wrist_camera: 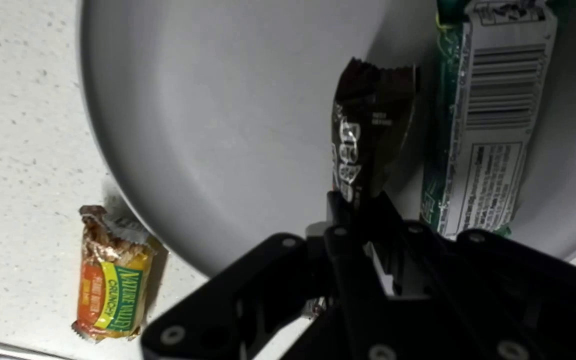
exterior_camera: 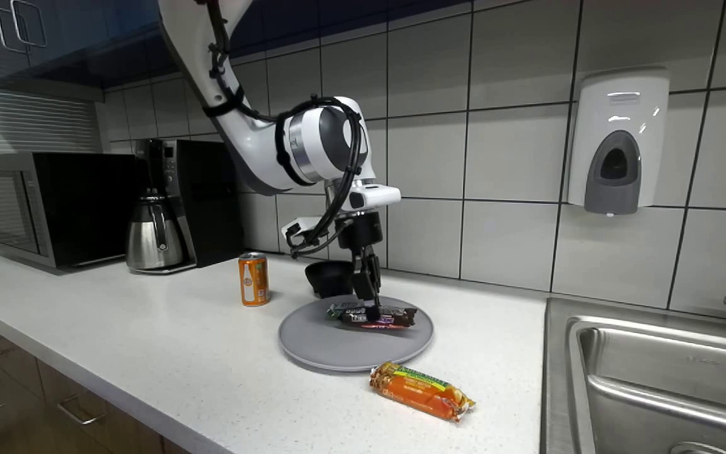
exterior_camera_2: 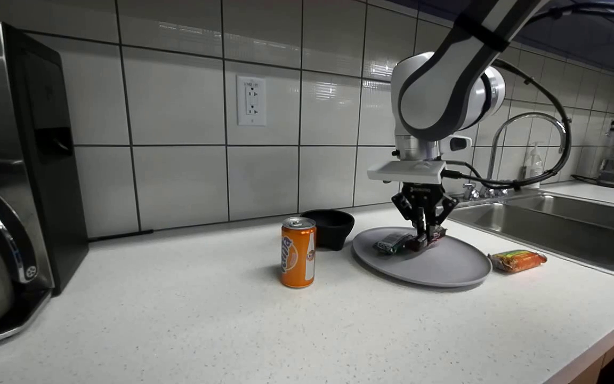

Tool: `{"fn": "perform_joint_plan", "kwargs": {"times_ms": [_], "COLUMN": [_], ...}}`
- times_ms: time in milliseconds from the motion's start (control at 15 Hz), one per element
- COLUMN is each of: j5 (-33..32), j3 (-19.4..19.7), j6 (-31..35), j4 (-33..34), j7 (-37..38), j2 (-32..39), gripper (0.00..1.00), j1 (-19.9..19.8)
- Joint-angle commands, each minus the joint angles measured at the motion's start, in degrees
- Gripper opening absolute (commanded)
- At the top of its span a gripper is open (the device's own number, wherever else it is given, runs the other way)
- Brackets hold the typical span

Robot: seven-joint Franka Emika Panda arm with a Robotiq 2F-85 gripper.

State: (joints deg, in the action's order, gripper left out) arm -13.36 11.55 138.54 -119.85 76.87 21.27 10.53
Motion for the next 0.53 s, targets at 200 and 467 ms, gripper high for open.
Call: {"fn": "perform_joint_plan", "kwargs": {"times_ms": [200,467], "j5": [-1.02,-1.14], "j3": [-1.77,-1.99], "j6": [-2.23,-1.31], "j4": [-1.33,-1.55], "j7": [1.27,1.27], "j2": [-1.78,-2.31], "gripper": [0.41,0.69], "j1": [-0.41,-0.48]}}
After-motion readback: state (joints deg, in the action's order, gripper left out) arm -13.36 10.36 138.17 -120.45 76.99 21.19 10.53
